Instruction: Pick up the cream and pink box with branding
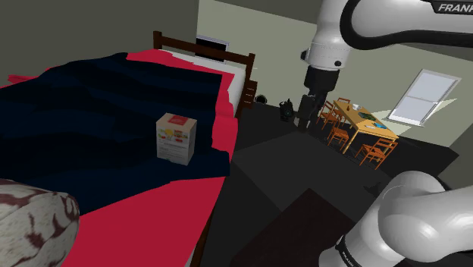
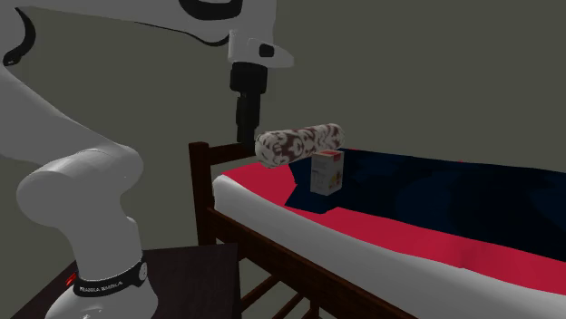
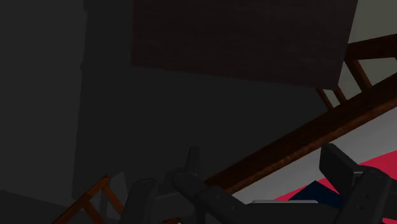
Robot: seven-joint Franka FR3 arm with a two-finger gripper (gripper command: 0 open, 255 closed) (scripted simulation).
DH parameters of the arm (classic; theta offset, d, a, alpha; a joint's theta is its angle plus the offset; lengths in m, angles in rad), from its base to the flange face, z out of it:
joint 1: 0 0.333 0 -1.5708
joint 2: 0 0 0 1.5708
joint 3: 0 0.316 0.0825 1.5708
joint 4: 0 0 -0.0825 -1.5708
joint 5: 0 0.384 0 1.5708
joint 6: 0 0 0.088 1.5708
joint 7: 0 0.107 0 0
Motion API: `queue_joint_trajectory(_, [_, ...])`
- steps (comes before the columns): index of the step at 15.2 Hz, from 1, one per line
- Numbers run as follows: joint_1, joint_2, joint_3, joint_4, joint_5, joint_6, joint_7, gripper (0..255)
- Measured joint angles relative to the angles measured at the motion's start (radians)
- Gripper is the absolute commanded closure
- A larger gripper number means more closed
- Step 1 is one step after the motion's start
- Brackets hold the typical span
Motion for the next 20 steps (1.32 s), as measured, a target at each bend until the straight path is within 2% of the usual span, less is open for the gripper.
queue_joint_trajectory(3, [0.007,0.027,0.008,0.005,0.01,0.031,0.004,0])
queue_joint_trajectory(11, [0.051,0.25,0.071,0.084,0.069,0.239,0.039,0])
queue_joint_trajectory(20, [0.085,0.538,0.131,0.275,0.085,0.416,0.064,0])
